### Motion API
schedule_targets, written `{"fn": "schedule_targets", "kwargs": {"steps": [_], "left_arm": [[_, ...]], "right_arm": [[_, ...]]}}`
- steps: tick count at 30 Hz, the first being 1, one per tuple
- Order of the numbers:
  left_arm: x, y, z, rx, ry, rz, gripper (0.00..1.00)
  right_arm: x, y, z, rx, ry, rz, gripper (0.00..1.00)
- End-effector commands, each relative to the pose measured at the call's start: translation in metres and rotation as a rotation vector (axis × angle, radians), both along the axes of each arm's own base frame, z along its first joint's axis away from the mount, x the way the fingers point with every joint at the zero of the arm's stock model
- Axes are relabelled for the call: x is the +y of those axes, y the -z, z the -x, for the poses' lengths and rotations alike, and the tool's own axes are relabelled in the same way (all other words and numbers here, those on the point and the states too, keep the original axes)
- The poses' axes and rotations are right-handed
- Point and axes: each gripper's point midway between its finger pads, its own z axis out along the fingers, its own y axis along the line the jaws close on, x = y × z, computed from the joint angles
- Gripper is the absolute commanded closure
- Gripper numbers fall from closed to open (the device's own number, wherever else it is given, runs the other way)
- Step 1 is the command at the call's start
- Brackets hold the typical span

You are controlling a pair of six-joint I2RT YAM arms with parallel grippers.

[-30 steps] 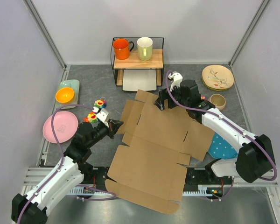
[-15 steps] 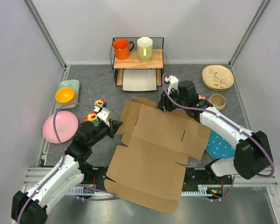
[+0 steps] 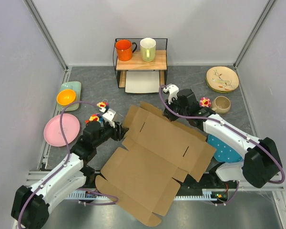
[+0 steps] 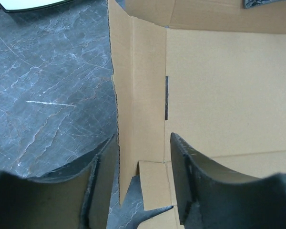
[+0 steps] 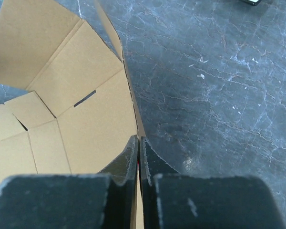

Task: Fold the paper box

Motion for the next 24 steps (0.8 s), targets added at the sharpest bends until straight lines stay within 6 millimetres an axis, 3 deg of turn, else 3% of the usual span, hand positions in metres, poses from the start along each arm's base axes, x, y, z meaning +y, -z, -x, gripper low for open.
{"fn": "schedule_targets", "kwargs": {"steps": [1,11,14,18,24], "left_arm": [[-0.003,-0.027,-0.017,-0.063,-0.028,0.012,0.40],[-0.013,-0.027,-0.048,-0.018,-0.047,-0.037,0.27],[-0.019,-0.018,-0.058,0.010,-0.042,-0.043,0.25],[-0.017,-0.003,-0.074,0.066,-0.072,-0.057,0.23],[-0.010,-0.006,-0.092,0.087,-0.098,-0.005,0.19]], "right_arm": [[-0.003,-0.017,-0.001,-0.059,0.020,-0.008,0.98],[-0.005,-0.025,0.015,-0.082,-0.021,-0.001,1.00],[-0.004,-0.027,0.020,-0.090,-0.037,0.004,1.00],[-0.004,-0.033,0.027,-0.094,-0.052,-0.002,1.00],[-0.002,-0.037,0.037,-0.087,-0.084,-0.007,1.00]]}}
